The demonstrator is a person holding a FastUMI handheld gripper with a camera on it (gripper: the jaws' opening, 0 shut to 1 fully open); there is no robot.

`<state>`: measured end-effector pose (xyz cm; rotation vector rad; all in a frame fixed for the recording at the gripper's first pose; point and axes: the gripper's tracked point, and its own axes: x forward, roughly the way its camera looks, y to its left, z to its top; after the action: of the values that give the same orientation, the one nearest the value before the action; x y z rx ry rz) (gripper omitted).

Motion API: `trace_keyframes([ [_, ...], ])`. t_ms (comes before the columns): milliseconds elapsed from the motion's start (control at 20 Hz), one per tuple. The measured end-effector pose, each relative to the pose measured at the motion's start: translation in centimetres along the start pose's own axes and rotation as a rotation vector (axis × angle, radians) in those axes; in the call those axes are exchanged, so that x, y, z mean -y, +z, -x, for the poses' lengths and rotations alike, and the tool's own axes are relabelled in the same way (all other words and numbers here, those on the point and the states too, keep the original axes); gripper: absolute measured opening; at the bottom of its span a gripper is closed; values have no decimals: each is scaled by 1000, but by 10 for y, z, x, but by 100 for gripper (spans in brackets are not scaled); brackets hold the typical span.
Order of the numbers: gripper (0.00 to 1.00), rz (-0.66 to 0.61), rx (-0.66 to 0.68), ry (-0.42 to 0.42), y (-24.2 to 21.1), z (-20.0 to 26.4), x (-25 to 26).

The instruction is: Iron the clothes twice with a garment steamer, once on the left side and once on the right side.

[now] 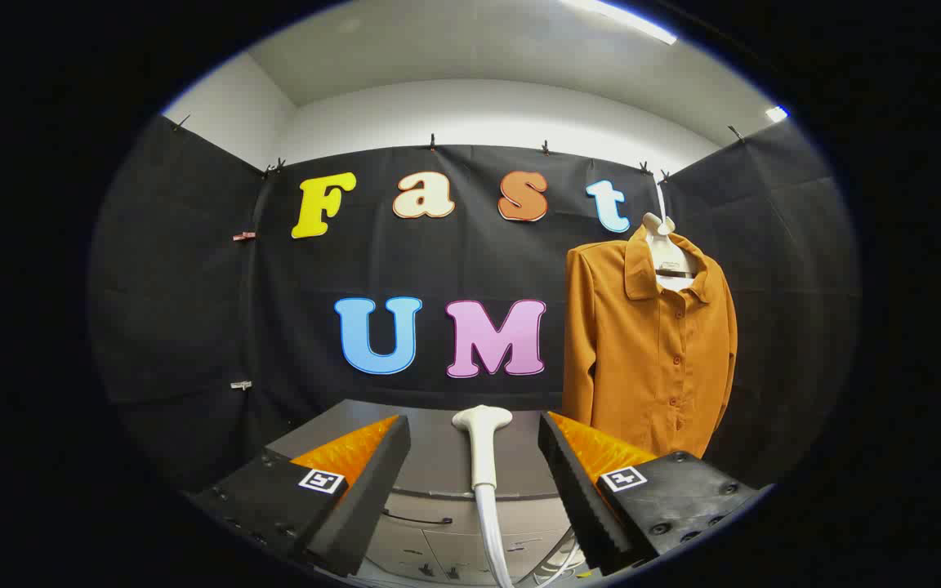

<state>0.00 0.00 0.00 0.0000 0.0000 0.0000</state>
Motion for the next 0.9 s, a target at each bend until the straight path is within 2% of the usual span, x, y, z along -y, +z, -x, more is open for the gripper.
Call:
trace_keyframes([
  [900,98,15,-2,-3,0,-5,-6],
])
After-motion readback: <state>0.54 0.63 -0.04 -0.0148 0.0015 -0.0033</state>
